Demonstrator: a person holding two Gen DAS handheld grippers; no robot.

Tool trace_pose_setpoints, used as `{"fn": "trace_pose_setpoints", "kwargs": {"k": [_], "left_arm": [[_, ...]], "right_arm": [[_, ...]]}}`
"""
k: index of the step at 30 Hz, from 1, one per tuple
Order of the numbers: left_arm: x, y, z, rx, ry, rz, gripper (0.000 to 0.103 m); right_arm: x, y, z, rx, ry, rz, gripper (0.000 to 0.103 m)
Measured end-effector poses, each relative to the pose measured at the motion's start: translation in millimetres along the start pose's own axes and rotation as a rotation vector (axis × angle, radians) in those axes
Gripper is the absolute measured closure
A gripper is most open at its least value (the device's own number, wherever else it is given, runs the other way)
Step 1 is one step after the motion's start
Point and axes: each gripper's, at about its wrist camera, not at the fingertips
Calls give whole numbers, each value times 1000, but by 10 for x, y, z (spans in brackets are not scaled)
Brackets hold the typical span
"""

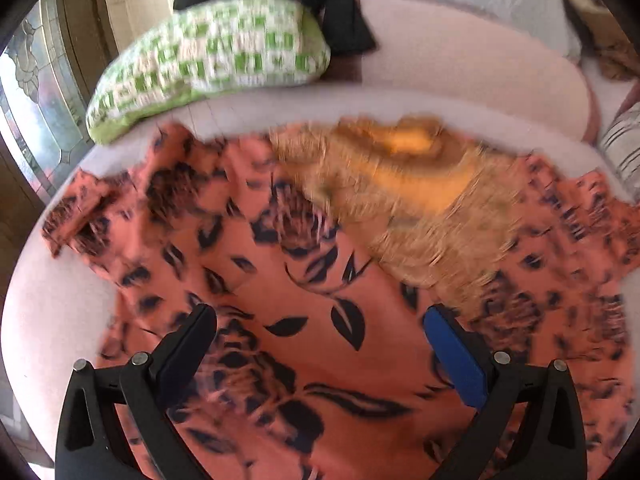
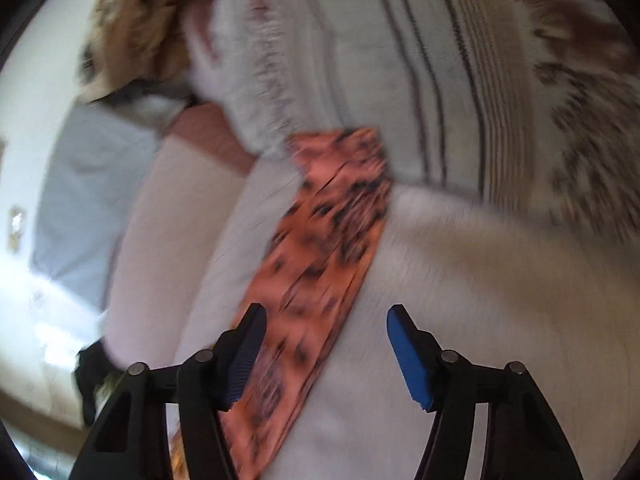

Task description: Fold small clothes

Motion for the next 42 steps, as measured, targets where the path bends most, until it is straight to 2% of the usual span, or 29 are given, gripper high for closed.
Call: {"fn": "trace_pose_setpoints", "kwargs": {"k": [1, 3, 4, 8, 10, 11, 12, 14, 17, 20, 23, 26, 30, 32, 35, 36, 38, 40, 41, 42], "left_arm": [[15, -143, 36, -43, 3, -2, 0], [12, -109, 14, -13, 24, 2, 0], [23, -129, -9, -62, 58, -49, 0], [41, -201, -51, -80, 60, -51, 0], [42, -231, -83, -85, 61, -47, 0], [35, -227, -100, -91, 62, -43, 0], [20, -220, -123, -97, 61, -38, 0], [5, -206, -178, -101, 56, -33, 0], [6, -154, -222, -90, 58, -38, 0], [-77, -42, -313, -62, 82, -30, 0], [-264, 155, -402, -5, 126, -38, 0], [-522, 331, -470, 51, 169, -82, 0], [-979, 525, -459, 101, 250, -154, 0], [-1213, 557, -457, 112, 296, -184, 0], [-1558, 613, -408, 122, 351, -231, 0], [-1671, 606, -384, 124, 368, -248, 0], [-1864, 613, -335, 122, 399, -267, 0], [-2019, 599, -311, 113, 432, -278, 0], [-2083, 596, -305, 107, 449, -277, 0], [-2145, 593, -304, 104, 467, -273, 0]], "right_arm": [[11, -100, -101, 12, -5, 21, 38], [17, -263, -240, 39, -7, 66, 38], [15, -331, -305, 68, -11, 81, 38], [-92, -525, -528, 156, 12, 128, 38], [-181, -624, -605, 184, 52, 172, 60], [-193, -660, -620, 184, 66, 196, 84], [-183, -704, -642, 178, 72, 202, 92], [-213, -709, -647, 181, 72, 177, 97], [-397, -546, -499, 199, 130, 109, 98], [-801, -326, -186, 182, 250, 16, 98], [-1319, -102, 271, 108, 348, -133, 98], [-1864, -43, 755, 25, 411, -266, 98], [-2519, -105, 1650, -129, 459, -433, 98], [-2814, -286, 2164, -223, 468, -496, 98], [-3040, -518, 2984, -357, 462, -547, 98], [-3078, -602, 3211, -408, 453, -560, 93], [-3155, -864, 3673, -557, 426, -543, 93], [-3182, -1007, 3967, -689, 407, -507, 87], [-3184, -1041, 4046, -725, 406, -511, 73], [-3171, -1019, 4099, -738, 419, -523, 53]]}}
Point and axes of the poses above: each gripper's, at about its wrist camera, not at the fingertips, and y roughly against the way its jaws point, x to its right, z to its underside, and after that the axes turned 5 degrees about -x, right-handed
